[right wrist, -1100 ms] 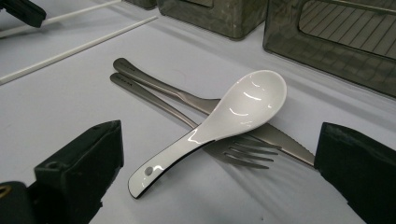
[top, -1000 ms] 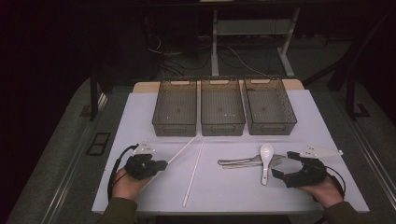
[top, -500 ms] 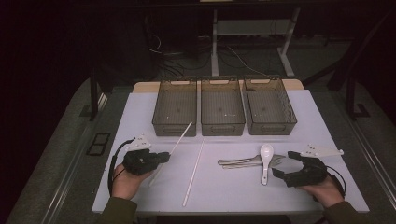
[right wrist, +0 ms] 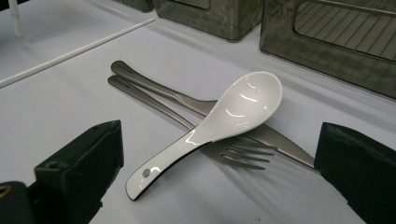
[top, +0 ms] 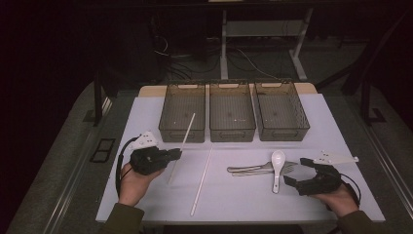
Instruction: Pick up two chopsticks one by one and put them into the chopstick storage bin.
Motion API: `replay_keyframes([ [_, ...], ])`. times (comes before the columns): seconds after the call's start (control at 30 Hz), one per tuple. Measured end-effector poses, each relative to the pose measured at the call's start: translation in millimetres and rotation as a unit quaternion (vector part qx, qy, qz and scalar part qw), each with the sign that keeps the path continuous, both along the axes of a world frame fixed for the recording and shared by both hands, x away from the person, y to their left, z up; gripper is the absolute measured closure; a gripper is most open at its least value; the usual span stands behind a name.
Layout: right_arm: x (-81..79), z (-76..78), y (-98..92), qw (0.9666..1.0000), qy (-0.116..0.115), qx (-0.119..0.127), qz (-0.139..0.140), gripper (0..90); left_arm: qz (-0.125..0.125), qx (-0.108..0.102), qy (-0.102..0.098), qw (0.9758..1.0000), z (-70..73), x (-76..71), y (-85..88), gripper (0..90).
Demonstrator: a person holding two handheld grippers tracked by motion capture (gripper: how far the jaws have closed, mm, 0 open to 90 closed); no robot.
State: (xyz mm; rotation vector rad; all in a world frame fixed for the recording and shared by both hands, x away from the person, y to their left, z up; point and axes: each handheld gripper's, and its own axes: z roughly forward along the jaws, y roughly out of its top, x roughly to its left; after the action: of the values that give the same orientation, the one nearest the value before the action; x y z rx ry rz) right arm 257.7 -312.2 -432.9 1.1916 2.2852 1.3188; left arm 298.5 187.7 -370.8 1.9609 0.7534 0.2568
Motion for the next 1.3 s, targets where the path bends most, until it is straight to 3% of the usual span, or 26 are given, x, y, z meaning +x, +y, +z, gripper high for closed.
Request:
replay_keyframes([
  [0.37,-0.7,0.1,-0.4,1.0,-0.005,0.003,0.001,1.3,-0.001,0.009,-0.026,0.9996,25.9,33.6,-5.9,84.4],
  [0.6,-0.5,-0.7,0.7,0.9997,-0.017,0.019,0.001,1.3,-0.01,0.022,-0.038,0.999,45.6,53.4,-13.1,84.4],
  [0.8,1.9,-3.5,4.4,0.9996,-0.016,0.022,0.011,1.3,-0.012,0.018,-0.042,0.9989,56.6,68.8,-14.6,84.3],
  [1.3,0.7,-4.1,4.4,0.9998,-0.011,0.016,0.007,1.3,0.0,0.012,-0.062,0.998,82.9,109.1,-11.2,84.3],
])
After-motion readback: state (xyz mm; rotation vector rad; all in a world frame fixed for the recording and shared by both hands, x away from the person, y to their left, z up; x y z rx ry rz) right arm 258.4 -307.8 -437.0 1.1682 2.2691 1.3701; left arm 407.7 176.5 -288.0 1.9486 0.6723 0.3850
